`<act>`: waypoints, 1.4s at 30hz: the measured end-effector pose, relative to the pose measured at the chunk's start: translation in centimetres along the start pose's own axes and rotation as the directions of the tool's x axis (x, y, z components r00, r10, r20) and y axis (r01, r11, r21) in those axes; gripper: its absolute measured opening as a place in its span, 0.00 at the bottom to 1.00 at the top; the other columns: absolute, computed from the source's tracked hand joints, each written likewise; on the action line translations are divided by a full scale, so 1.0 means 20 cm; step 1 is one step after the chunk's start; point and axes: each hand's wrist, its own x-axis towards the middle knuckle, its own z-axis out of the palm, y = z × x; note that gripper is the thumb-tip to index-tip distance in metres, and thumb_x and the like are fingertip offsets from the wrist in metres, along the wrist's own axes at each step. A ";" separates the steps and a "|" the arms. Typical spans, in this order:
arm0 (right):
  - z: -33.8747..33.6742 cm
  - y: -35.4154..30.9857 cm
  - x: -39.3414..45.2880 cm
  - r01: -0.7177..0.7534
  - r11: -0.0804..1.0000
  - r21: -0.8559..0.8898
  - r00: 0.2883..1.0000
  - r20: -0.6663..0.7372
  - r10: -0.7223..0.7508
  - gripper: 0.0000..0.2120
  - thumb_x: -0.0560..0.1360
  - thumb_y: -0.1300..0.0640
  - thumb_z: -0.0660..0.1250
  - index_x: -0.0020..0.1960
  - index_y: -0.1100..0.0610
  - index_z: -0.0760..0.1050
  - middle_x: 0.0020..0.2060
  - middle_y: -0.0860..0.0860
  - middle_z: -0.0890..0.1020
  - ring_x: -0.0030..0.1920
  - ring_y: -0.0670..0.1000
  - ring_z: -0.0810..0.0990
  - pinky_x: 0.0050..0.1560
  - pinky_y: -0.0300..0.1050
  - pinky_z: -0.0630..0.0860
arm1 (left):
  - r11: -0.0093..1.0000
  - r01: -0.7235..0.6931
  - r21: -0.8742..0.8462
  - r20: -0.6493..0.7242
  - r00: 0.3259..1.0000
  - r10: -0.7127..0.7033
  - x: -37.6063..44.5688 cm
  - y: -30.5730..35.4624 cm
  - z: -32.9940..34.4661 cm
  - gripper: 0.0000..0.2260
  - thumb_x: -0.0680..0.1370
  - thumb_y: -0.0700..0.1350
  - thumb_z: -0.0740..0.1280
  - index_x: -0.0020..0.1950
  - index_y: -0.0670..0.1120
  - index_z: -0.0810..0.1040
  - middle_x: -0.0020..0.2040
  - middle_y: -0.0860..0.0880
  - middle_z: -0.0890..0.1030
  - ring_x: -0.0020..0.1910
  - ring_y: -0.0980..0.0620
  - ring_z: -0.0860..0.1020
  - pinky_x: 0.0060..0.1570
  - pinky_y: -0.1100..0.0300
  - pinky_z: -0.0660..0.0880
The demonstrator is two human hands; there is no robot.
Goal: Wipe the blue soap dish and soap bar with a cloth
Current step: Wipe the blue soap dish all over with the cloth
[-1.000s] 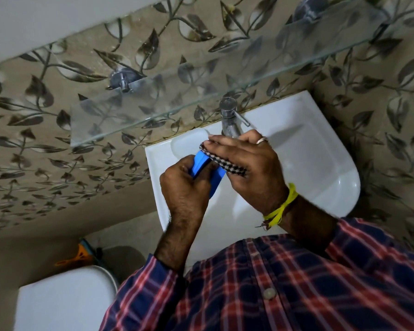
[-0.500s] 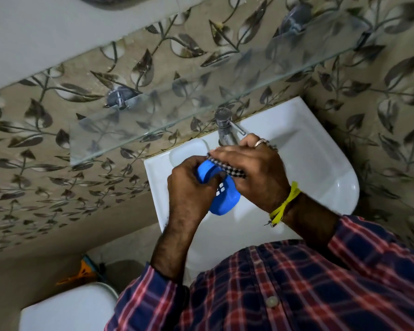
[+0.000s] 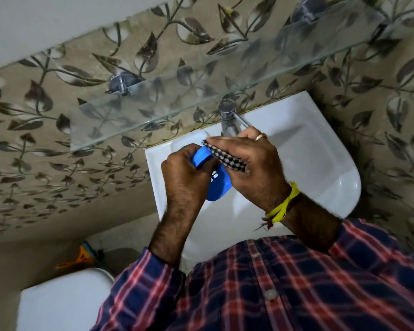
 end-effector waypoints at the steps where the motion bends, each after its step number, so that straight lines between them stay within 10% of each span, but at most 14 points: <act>1: -0.01 0.00 0.01 0.022 1.000 -0.006 1.000 0.006 -0.022 0.20 0.70 0.68 0.72 0.61 0.57 0.81 0.55 0.49 0.85 0.44 0.53 0.77 0.48 0.44 0.77 | 1.000 0.002 -0.005 -0.013 1.000 -0.002 -0.01 0.00 0.01 0.09 0.69 0.40 0.77 0.37 0.51 0.80 0.31 0.53 0.80 0.32 0.51 0.77 0.37 0.53 0.79; 16: 0.01 0.08 -0.07 -0.130 0.988 -0.083 0.991 -0.010 0.130 0.20 0.67 0.65 0.76 0.58 0.54 0.83 0.49 0.46 0.87 0.42 0.55 0.77 0.43 0.49 0.78 | 0.765 0.144 -0.628 -0.018 0.980 -0.199 -0.04 -0.09 0.01 0.09 0.71 0.35 0.77 0.39 0.47 0.82 0.33 0.53 0.83 0.32 0.54 0.80 0.35 0.61 0.79; 21: -0.02 0.09 -0.02 0.160 0.955 -0.249 0.986 0.087 -0.143 0.21 0.63 0.69 0.70 0.55 0.58 0.84 0.48 0.48 0.87 0.41 0.57 0.77 0.39 0.49 0.77 | 0.947 0.215 -0.237 0.319 0.938 -0.133 0.04 -0.15 -0.10 0.06 0.72 0.38 0.78 0.42 0.45 0.82 0.36 0.51 0.85 0.35 0.54 0.83 0.37 0.59 0.78; 25: 0.00 0.05 0.02 0.288 0.933 -0.216 0.953 0.158 -0.257 0.21 0.67 0.72 0.64 0.56 0.59 0.83 0.49 0.50 0.87 0.40 0.60 0.77 0.39 0.52 0.78 | 0.973 0.030 0.228 0.293 0.951 -0.098 0.07 -0.06 -0.07 0.07 0.68 0.44 0.80 0.39 0.50 0.83 0.36 0.50 0.84 0.40 0.47 0.83 0.41 0.54 0.78; 32: -0.06 0.08 -0.03 0.108 0.983 -0.146 0.993 0.054 -0.101 0.20 0.68 0.67 0.71 0.57 0.51 0.83 0.53 0.45 0.85 0.43 0.51 0.75 0.47 0.41 0.76 | 0.996 0.080 0.032 0.159 0.984 -0.084 0.00 -0.08 -0.01 0.12 0.66 0.49 0.82 0.28 0.53 0.80 0.25 0.59 0.79 0.24 0.60 0.73 0.30 0.63 0.69; 36: -0.06 0.09 -0.07 -0.159 0.987 0.002 0.987 0.019 0.159 0.21 0.66 0.66 0.76 0.58 0.53 0.83 0.46 0.48 0.87 0.42 0.55 0.76 0.42 0.52 0.79 | 0.991 0.134 -0.017 0.123 0.984 -0.131 -0.01 -0.11 0.00 0.13 0.66 0.52 0.82 0.28 0.53 0.80 0.24 0.59 0.78 0.23 0.60 0.72 0.31 0.63 0.69; 42: -0.03 0.06 0.00 -0.123 0.992 -0.004 0.992 -0.032 0.123 0.21 0.68 0.67 0.72 0.58 0.51 0.82 0.49 0.46 0.86 0.43 0.49 0.76 0.45 0.46 0.79 | 0.963 0.147 -0.227 0.040 0.989 -0.141 -0.02 -0.10 0.01 0.08 0.68 0.48 0.82 0.34 0.48 0.85 0.30 0.50 0.84 0.30 0.49 0.81 0.35 0.55 0.77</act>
